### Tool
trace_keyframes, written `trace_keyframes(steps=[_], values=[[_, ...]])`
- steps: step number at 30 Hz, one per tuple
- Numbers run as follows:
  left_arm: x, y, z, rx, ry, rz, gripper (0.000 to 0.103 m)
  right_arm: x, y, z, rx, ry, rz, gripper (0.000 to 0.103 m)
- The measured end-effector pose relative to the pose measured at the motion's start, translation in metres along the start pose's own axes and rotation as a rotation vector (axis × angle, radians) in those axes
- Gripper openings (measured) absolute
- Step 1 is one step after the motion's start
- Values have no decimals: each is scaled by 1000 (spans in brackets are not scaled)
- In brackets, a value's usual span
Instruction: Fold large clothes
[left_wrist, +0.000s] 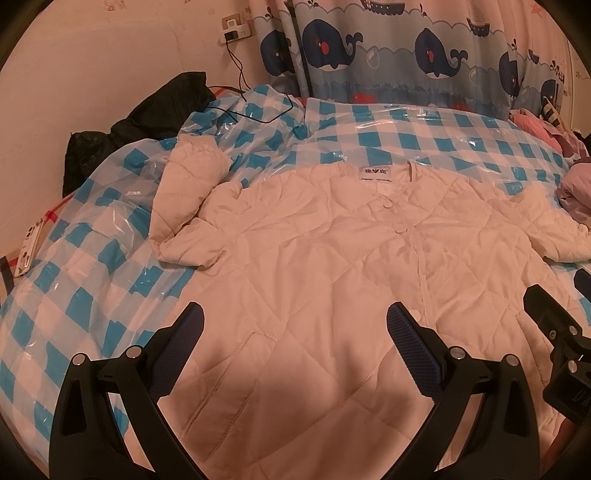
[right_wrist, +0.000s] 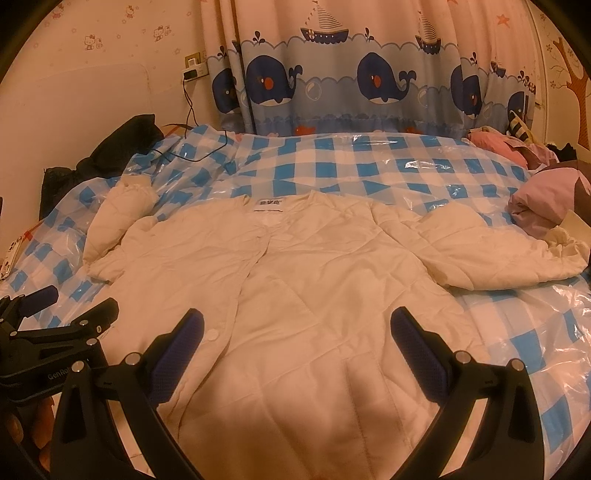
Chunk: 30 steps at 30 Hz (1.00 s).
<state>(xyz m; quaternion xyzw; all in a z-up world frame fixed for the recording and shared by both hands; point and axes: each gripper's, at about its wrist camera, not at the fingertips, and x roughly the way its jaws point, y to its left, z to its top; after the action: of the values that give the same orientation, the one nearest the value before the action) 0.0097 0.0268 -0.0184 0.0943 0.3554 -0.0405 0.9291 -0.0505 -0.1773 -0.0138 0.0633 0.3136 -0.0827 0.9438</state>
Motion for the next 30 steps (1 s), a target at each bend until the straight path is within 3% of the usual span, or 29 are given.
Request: trace_keyframes(steps=[30], values=[[-8,-5,8,-10,-19,-4,95,2,7,-5,16,14,12,98]])
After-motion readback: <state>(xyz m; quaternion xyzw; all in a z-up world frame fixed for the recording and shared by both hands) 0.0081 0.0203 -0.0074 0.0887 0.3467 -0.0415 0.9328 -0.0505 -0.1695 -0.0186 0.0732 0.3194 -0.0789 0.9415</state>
